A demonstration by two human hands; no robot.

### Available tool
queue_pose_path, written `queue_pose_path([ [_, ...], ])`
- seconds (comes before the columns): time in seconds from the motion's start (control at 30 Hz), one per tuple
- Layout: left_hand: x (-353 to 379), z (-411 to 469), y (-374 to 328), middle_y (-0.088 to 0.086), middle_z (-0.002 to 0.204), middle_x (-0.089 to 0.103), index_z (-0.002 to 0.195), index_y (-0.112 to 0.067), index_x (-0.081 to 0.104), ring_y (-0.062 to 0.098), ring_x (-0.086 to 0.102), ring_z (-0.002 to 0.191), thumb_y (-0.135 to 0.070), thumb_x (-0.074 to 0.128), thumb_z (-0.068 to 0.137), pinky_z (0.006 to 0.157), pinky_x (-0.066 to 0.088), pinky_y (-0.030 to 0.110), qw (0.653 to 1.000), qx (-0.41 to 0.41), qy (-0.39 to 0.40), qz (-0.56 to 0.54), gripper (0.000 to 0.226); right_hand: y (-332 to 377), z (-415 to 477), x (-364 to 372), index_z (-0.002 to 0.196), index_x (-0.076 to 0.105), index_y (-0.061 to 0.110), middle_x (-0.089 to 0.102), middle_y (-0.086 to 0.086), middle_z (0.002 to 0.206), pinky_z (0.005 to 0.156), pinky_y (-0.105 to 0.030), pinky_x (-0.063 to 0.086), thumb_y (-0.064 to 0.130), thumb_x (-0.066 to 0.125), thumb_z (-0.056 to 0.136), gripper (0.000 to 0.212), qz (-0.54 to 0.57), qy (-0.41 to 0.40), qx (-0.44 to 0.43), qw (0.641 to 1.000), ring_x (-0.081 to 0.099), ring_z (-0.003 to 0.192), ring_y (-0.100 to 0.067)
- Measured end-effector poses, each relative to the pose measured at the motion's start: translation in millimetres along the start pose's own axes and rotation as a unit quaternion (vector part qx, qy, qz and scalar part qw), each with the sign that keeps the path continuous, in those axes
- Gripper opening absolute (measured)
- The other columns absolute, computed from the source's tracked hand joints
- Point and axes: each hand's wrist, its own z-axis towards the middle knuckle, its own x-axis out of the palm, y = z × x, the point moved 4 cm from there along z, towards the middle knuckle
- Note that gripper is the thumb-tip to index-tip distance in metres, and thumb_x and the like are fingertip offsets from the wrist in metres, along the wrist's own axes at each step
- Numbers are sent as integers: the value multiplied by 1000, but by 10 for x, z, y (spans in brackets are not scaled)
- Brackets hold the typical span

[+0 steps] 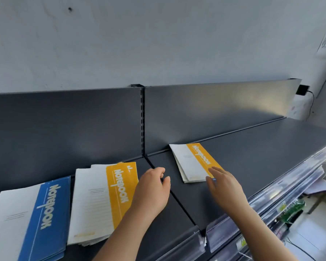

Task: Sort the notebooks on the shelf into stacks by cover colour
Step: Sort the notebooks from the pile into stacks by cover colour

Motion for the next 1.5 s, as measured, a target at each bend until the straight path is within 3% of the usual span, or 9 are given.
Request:
queue_pose_path([
  [0.1,281,180,-133,-3,119,59,135,-15,47,11,56,105,-26,46,98,80,43,20,999,-45,28,-9,39,-258,325,83,125,54,12,53,-4,132,99,-34,40,26,38,99,34,-26,41,-36,998,48,119,-26],
  [0.23,559,385,-205,-3,83,61,136,-9,41,9,53,72,-23,42,98,62,44,22,991,-112,56,-36,40,-457,560,198,126,55,19,45,2,142,105,-27,31,27,33,101,35,-21,114,-102,988,43,127,-20],
  [0.53,644,472,-44,-6,87,66,80,-20,55,6,62,76,-16,63,87,58,50,22,978,-192,-23,-79,11,-563,508,204,112,64,29,57,18,121,116,-21,13,20,41,97,29,105,94,-231,963,47,112,5],
  [0.67,637,472,-23,-1,101,60,101,-13,47,11,58,82,-16,56,91,49,40,16,970,-217,-68,-85,14,-664,572,207,89,63,12,65,0,99,117,-29,19,13,37,95,27,58,21,-170,983,58,92,-18],
  [0.83,690,458,-19,-5,103,57,105,-15,43,13,59,87,-21,67,86,50,43,14,966,-220,-76,-112,32,-579,525,176,123,58,17,51,7,136,111,-15,6,16,33,100,34,54,82,-216,972,41,130,-13],
  [0.93,704,451,3,-5,104,57,106,-15,44,14,60,91,-20,74,80,54,45,15,964,-224,-75,-125,40,-554,499,142,124,56,20,49,11,138,108,-18,27,17,32,101,33,76,118,-213,967,35,135,-15],
  [1.3,618,398,-65,-4,116,62,117,-19,53,13,58,98,-12,66,86,60,45,17,963,-197,-110,-145,35,-600,540,204,108,56,18,60,4,111,98,-27,40,16,39,97,20,124,107,-174,971,53,103,-16],
  [1.4,561,345,-147,-7,120,62,120,-23,54,12,58,103,-11,60,90,64,45,16,962,-182,-92,-181,33,-567,555,182,129,46,17,54,1,130,114,-31,19,25,37,100,31,135,128,-150,971,44,125,-21],
  [1.5,468,227,-233,-10,121,61,123,-26,53,11,57,108,-13,57,93,71,48,18,956,-172,-83,-223,33,-492,546,158,140,34,25,45,4,142,108,-41,34,43,37,97,47,202,134,-109,964,36,134,-24],
])
